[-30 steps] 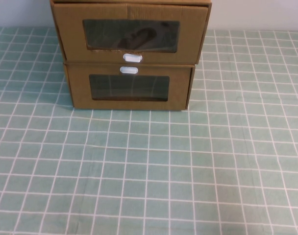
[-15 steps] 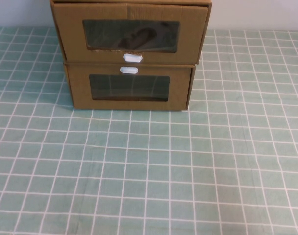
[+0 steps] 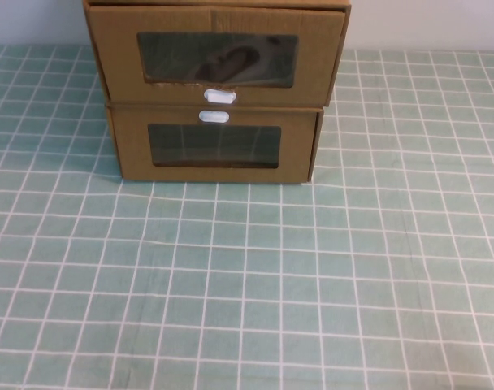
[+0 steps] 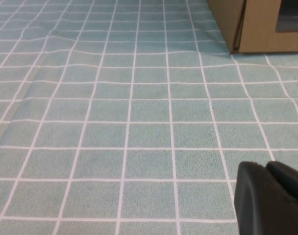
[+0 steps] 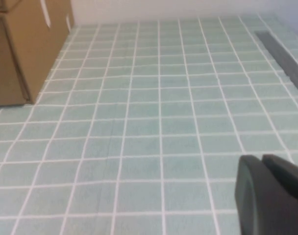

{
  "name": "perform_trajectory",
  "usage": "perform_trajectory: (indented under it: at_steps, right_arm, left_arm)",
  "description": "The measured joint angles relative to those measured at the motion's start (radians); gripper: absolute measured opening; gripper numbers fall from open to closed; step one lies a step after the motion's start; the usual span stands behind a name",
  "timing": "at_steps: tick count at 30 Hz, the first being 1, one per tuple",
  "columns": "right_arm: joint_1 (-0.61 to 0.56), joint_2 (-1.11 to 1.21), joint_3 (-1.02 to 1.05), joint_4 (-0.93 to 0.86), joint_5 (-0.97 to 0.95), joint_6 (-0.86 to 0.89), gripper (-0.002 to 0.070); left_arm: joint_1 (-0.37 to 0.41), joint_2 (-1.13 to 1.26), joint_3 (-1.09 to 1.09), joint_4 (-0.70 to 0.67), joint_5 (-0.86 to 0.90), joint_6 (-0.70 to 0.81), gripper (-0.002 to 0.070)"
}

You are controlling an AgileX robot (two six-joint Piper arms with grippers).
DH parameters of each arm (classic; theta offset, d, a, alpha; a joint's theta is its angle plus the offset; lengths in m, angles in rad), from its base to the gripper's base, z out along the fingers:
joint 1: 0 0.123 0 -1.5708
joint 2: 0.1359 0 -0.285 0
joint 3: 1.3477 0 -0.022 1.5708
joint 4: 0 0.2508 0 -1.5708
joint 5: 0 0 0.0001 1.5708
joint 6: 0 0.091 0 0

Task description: Close the shoe box

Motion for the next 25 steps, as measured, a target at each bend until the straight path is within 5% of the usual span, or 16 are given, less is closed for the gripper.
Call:
perform_trajectory:
  at_steps: [25]
  right_arm:
    - [-0.034,-0.096,0.040,-0.037,0.152,0.059,-0.0014]
  left_arm:
    - [0.000,0.000,0.004,0.000,-0.007,0.000,-0.0003]
